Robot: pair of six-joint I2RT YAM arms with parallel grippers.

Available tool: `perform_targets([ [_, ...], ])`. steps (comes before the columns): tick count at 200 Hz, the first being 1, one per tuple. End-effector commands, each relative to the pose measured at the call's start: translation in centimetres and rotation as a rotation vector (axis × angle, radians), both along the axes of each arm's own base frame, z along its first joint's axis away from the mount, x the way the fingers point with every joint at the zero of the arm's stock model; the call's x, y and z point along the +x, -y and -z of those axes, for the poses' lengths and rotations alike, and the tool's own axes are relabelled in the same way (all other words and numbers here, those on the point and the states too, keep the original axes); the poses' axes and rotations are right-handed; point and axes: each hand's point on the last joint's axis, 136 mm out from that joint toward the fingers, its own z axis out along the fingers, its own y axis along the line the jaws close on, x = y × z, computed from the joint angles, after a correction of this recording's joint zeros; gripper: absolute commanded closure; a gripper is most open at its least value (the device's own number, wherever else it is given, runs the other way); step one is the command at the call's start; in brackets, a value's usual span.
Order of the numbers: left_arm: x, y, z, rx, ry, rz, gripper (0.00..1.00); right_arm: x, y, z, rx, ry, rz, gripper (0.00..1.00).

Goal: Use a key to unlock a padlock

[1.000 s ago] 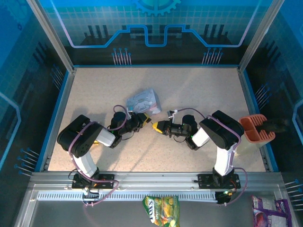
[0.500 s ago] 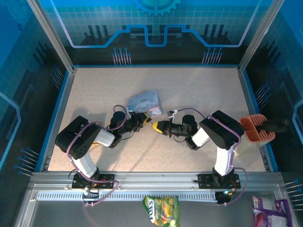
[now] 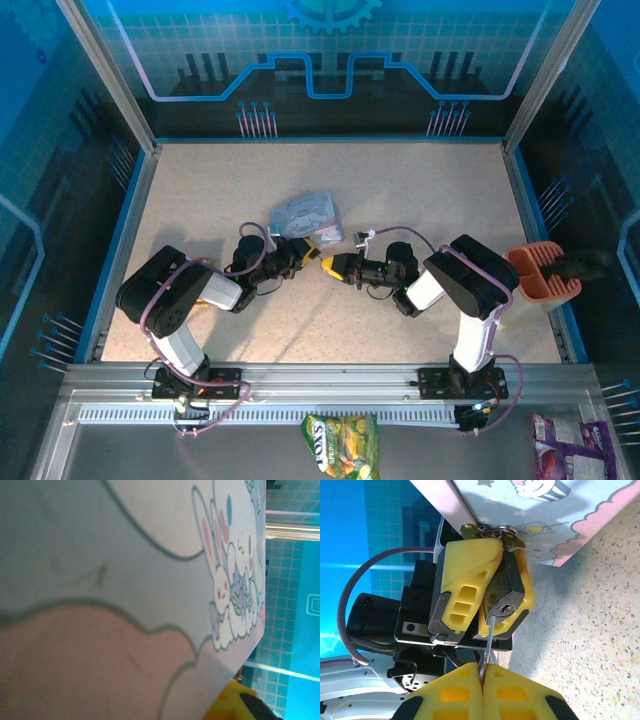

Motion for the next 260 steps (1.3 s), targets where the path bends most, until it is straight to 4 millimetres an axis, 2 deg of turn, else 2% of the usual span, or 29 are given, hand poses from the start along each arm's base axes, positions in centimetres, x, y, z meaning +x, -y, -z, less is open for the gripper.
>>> perform_targets([
  [1,0.0,0.6,-3.5,-0.082,0.082,0.025,0.98,0.1,-0.1,-2.0,0.041,0.054,-0.014,1.00],
  [84,-0.1,0.8,-4.4,-0.103,0.089,0.031,0.98,0.2,-0.1,-2.1,0.045,0.052,-0.013,1.00],
  [130,-0.2,0.8,-4.1,-0.102,0.081,0.030,0.98,0.3,-0.1,-3.0,0.059,0.067,-0.009,1.00],
  [207,-0.4,1.1,-4.8,-0.146,0.093,0.041,0.98,0.4,-0.2,-3.0,0.061,0.060,-0.009,1.00],
  [260,-1.0,1.2,-3.8,-0.142,0.070,0.059,0.98,0.5,0.1,-3.6,0.072,0.067,-0.010,1.00],
])
